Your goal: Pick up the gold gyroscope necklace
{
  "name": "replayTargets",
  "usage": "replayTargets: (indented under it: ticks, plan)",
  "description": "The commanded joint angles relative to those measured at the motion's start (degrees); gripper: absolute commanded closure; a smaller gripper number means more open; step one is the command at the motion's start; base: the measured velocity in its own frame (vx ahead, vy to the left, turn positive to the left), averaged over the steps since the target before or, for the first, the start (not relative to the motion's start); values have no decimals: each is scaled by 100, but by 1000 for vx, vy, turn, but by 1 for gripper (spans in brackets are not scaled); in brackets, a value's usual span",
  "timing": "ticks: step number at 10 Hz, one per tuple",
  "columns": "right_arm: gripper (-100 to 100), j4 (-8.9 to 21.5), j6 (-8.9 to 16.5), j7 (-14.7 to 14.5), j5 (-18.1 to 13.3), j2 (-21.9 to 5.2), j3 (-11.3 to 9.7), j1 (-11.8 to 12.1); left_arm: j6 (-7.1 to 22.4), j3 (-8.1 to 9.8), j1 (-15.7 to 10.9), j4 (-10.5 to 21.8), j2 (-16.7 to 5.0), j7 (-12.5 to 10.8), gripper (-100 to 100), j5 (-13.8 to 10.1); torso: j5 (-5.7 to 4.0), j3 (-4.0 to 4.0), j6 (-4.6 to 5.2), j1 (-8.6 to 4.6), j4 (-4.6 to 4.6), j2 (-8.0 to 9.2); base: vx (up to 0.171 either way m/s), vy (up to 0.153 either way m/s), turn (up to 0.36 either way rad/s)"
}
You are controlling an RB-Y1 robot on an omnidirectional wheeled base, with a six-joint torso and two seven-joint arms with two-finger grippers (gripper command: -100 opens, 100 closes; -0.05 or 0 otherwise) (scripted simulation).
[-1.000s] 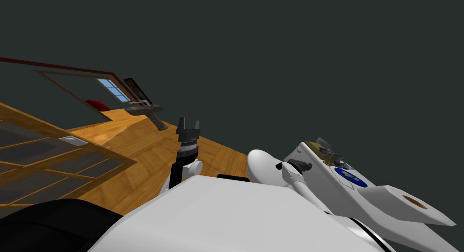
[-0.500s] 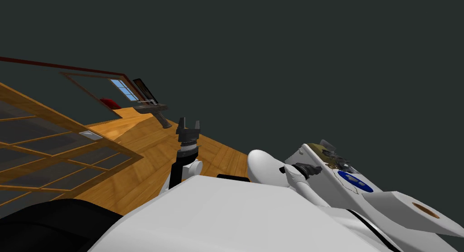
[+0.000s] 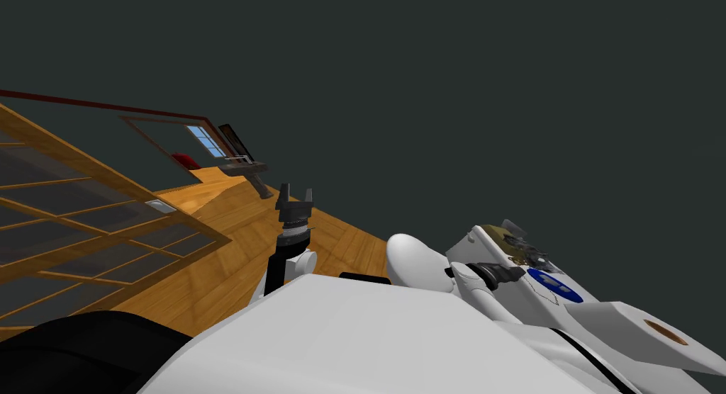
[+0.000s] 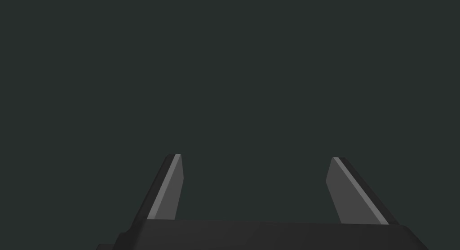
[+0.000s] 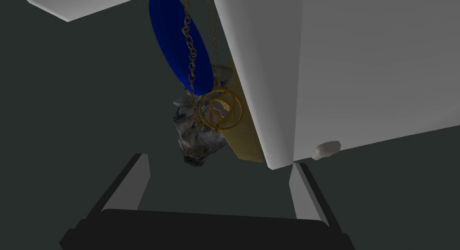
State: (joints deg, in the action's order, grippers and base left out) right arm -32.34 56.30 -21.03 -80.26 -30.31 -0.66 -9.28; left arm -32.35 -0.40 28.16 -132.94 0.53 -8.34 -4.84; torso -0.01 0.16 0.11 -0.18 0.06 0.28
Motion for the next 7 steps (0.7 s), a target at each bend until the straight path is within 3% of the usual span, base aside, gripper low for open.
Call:
replayTargets:
  ticks: [1,2,3,4,5,6,7]
  plan:
    - [-100,189,138,-134,-89,-58,8,-18,0,0,0,0,0,0,0,0,0,0,0,0,0,0,-46,-47,72]
    - [-100,366,226,-206,-167,-108,4,-39,0,0,0,0,0,0,0,0,0,2,0,-3,1,3,-45,-63,82]
    - [-100,252,167,-147,-121,-72,5,-24,0,0,0,0,0,0,0,0,-1,2,0,-9,1,4,-19,-31,15]
    - [0,264,187,-171,-127,-78,6,-22,0,0,0,0,0,0,0,0,-1,-2,0,1,0,-4,-4,-6,-3]
    - [-100,266,307,-158,160,-184,-234,25,0,0,1,0,0,0,0,0,2,-5,0,10,-2,-10,-45,-22,208]
    - [-100,266,307,-158,271,-184,-234,25,0,-1,-1,0,0,0,0,0,2,-1,-5,7,0,-1,-45,-32,159]
    - [-100,269,429,-148,477,-290,-474,72,0,0,0,0,0,0,0,0,1,1,-1,4,1,1,-60,-37,209]
